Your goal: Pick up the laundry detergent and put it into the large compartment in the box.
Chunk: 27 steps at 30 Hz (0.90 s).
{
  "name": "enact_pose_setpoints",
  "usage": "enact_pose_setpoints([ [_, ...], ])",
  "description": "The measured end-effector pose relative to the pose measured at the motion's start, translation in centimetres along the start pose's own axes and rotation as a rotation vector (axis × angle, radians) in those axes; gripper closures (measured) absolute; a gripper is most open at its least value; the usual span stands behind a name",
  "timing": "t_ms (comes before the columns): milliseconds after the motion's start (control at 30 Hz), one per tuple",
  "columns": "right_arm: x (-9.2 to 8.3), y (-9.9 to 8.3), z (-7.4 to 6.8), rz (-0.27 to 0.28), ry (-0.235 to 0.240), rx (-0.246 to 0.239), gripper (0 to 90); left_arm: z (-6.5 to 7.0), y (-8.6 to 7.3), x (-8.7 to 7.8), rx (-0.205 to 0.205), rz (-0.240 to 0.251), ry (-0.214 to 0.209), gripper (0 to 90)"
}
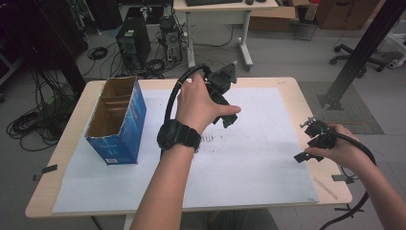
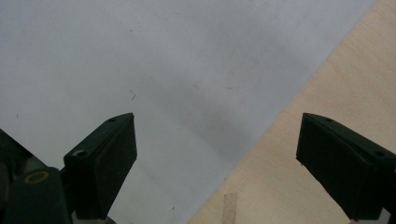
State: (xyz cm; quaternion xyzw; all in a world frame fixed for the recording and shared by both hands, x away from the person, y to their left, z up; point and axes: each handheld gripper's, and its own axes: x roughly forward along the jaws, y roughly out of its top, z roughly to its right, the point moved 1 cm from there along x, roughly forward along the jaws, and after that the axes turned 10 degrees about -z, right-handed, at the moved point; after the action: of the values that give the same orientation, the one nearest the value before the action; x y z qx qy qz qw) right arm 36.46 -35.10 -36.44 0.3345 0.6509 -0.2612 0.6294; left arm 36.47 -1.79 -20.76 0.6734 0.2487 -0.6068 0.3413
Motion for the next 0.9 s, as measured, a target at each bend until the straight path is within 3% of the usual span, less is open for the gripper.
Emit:
enact_pose_setpoints([
  [500,0.5,-0.5,0.5,-0.002,0.005,0.013,12.4,-1.0,-0.4,-0.3,-0.059,-0.005,0.015,10.3],
  [900,0.7,-0.6,0.6,-0.004,0.01,0.015,12.3,-2.6,-0.6,0.3,-0.126,-0.032,0.042,10.3],
])
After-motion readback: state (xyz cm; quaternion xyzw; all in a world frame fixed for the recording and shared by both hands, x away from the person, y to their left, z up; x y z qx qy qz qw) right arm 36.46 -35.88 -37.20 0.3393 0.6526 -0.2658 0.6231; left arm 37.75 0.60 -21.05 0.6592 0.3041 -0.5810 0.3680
